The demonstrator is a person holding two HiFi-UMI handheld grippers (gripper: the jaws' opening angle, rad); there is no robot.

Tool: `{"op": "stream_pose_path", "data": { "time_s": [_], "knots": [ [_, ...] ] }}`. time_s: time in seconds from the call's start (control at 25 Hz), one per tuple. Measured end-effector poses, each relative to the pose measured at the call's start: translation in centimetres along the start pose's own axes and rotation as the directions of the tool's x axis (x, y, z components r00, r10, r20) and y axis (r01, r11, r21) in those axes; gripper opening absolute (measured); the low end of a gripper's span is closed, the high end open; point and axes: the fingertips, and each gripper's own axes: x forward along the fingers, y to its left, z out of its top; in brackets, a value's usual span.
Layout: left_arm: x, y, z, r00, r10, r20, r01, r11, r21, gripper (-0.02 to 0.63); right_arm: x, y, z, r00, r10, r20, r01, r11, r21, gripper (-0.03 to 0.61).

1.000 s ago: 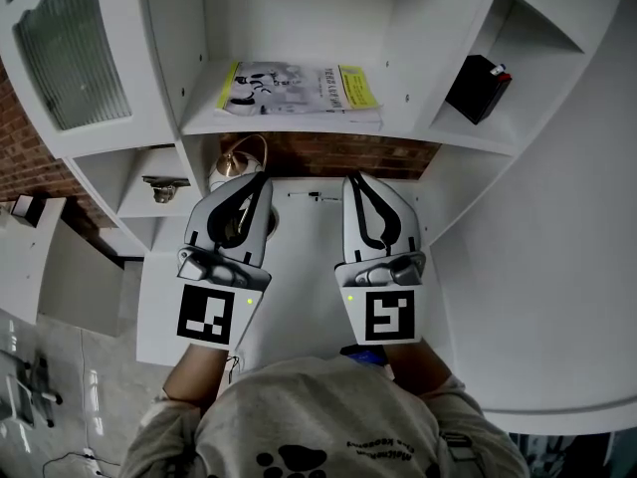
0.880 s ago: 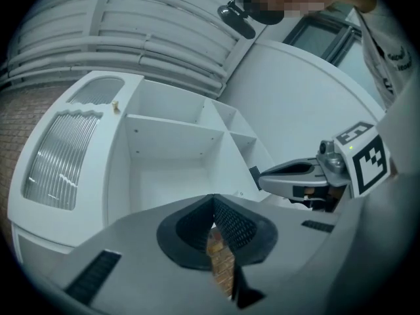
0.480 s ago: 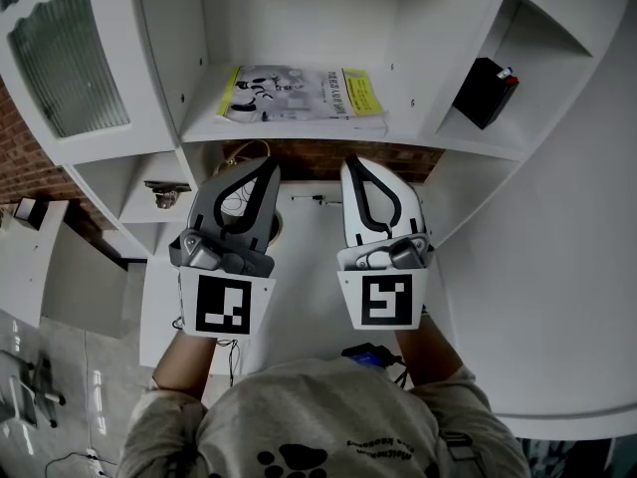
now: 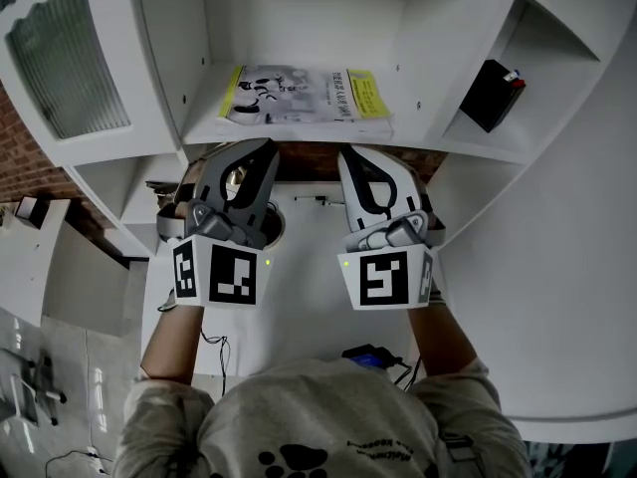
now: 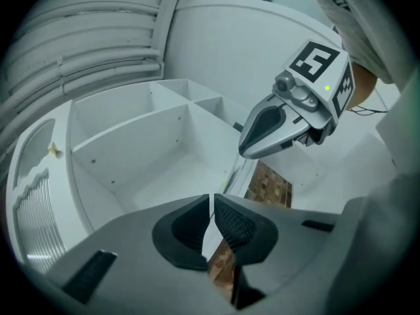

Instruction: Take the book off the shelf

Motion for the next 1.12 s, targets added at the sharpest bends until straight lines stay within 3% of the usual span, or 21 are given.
{"op": "stream_pose_path", "data": {
  "time_s": [0.36,0.52,0.68,0.84,1.12],
  "knots": [
    [1.5,-0.3,-1.3,0.994,-0.082,-0.077,0.090,0.991,0.098,0.031,1.3,0.3,-0.9,0.997,0.059,-0.054,-0.066,0.989,-0.132,0.022],
    [2.1,-0.3,-1.9,0.989,-0.104,-0.101,0.115,0.987,0.109,0.092,2.1,0.6,-1.6,0.989,0.108,-0.098,-0.123,0.979,-0.165,0.118],
    [2.6,0.0,-2.3,0.986,-0.109,-0.124,0.124,0.985,0.121,0.133,2.9,0.9,-2.4,0.981,0.149,-0.128,-0.173,0.963,-0.209,0.166],
    [3.7,-0.2,-2.8,0.977,-0.140,-0.161,0.165,0.974,0.154,0.161,4.0,1.1,-3.2,0.967,0.188,-0.173,-0.229,0.939,-0.257,0.209],
    [5.2,-0.9,-4.5,0.946,-0.215,-0.243,0.260,0.950,0.174,0.198,6.2,2.3,-4.2,0.920,0.275,-0.279,-0.363,0.865,-0.347,0.255]
  ]
}}
